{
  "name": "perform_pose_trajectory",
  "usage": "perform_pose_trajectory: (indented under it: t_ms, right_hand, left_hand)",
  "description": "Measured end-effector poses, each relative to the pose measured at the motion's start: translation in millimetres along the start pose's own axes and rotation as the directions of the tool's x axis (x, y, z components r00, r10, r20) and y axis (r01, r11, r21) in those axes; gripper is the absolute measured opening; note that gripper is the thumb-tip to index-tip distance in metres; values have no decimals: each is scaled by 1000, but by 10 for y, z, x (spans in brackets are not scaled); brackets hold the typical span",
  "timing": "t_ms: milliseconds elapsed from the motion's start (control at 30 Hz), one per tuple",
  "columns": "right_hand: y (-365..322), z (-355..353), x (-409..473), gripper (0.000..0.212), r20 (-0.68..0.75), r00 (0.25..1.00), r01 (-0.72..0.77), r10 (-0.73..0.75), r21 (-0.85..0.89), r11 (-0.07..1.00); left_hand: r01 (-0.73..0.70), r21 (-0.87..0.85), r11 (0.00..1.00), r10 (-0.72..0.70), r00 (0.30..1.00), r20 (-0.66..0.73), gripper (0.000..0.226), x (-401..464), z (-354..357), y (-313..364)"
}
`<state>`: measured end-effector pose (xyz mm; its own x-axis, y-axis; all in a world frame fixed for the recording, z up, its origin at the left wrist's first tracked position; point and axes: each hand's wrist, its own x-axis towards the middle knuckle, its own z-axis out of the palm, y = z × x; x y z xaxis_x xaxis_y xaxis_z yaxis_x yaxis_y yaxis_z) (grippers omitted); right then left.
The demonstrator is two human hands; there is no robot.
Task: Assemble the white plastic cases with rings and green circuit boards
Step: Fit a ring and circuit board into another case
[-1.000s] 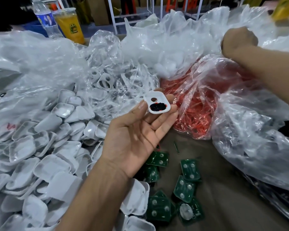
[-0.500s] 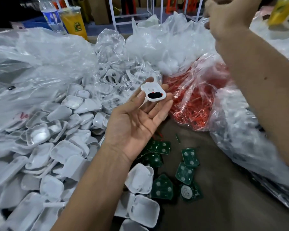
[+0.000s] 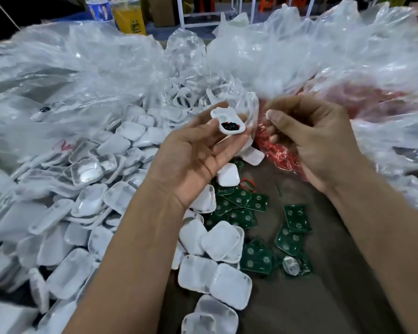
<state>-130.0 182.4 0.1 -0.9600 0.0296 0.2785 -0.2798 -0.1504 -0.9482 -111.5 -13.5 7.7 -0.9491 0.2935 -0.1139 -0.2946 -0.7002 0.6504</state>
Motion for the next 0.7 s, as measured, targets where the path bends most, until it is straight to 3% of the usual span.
perform_pose_trajectory:
  t_ms: [200,333,500,700]
  right_hand:
    - [149,-75,-45,16,99,986,145,-135,-104,984]
    - [151,-58,-59,22,142,982,131,-123,-52,990]
    - [113,-42,-80,11,103,987,130,-125,-40,991]
    - [7,-76,-78,9,96,979,196,-178,-244,950]
  left_hand:
    - [41,74,996,-42,999,22,53,2,-13,15]
    - [64,113,991,-68,997,36,52,-3,-31,44]
    - [97,215,972,-118,989,85,46,-20,-35,37]
    - [144,268,953,-184,974,131,45,-30,-22,15]
